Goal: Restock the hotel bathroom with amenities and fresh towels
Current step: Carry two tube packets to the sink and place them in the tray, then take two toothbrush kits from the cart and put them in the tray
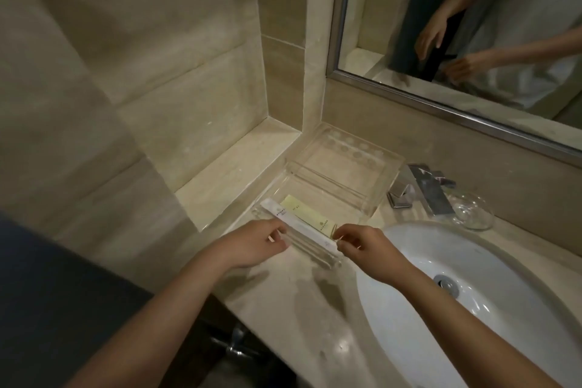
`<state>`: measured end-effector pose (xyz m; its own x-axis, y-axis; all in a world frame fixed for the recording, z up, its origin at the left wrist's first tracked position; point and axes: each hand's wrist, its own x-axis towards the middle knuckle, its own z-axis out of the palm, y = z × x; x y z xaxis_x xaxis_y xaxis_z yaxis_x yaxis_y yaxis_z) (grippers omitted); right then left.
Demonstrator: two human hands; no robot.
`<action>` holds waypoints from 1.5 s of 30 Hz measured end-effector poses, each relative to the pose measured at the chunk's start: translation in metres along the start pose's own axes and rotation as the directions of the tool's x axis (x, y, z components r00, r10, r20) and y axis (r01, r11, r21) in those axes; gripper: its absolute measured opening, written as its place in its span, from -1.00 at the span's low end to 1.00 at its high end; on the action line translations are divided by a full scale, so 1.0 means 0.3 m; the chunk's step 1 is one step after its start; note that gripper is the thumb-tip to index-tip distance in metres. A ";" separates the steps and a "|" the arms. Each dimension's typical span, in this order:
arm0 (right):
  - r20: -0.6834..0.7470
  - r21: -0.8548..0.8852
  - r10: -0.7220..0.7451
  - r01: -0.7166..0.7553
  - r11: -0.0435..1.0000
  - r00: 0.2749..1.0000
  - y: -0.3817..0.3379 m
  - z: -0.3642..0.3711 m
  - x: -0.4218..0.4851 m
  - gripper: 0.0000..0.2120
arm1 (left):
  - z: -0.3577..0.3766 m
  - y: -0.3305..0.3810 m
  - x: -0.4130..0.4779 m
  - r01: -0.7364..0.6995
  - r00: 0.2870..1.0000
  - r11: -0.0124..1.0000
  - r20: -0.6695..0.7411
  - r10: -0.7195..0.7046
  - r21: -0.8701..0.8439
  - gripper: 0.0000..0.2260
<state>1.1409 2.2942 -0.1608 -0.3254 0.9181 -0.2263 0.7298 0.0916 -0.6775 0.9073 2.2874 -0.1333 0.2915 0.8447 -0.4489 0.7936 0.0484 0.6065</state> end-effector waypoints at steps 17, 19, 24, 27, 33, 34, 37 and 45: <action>0.382 0.014 -0.430 0.460 0.888 0.818 -0.347 0.238 -0.334 -0.86 | 0.280 -0.046 -0.887 0.269 0.869 0.931 -0.354 -0.346 -0.247 -0.68; 0.438 0.024 -0.496 0.541 0.840 0.750 -0.432 0.304 -0.363 -0.86 | 0.323 -0.082 -1.024 0.317 0.812 0.897 -0.400 -0.425 -0.309 -0.66; 0.598 0.052 -0.585 0.702 0.711 0.548 -0.644 0.501 -0.476 -0.89 | 0.466 -0.135 -1.347 0.395 0.637 0.796 -0.487 -0.597 -0.460 -0.67; 0.681 0.088 -0.606 0.776 0.624 0.410 -0.768 0.624 -0.579 -0.91 | 0.566 -0.151 -1.530 0.412 0.500 0.719 -0.520 -0.692 -0.560 -0.68; 0.755 0.222 -0.632 0.840 0.496 0.174 -0.984 0.849 -0.860 -0.87 | 0.767 -0.162 -1.900 0.395 0.259 0.599 -0.542 -0.800 -0.697 -0.75; 0.763 0.246 -0.632 0.841 0.481 0.138 -1.013 0.884 -0.915 -0.87 | 0.802 -0.162 -1.960 0.385 0.229 0.586 -0.541 -0.809 -0.713 -0.76; 0.774 0.298 -0.632 0.856 0.423 0.043 -1.098 0.993 -1.099 -0.85 | 0.917 -0.159 -2.137 0.358 0.171 0.562 -0.539 -0.825 -0.746 -0.77; 0.787 0.446 -0.581 0.841 0.307 -0.206 -1.278 1.294 -1.656 -0.84 | 1.222 -0.132 -2.648 0.363 0.016 0.490 -0.521 -0.853 -0.792 -0.73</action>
<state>0.7893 1.6531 -0.0601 -0.8305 -0.5459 -0.1109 -0.3177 0.6279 -0.7105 0.8402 1.4189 -0.0413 -0.9509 0.2497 -0.1828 0.0717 0.7524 0.6548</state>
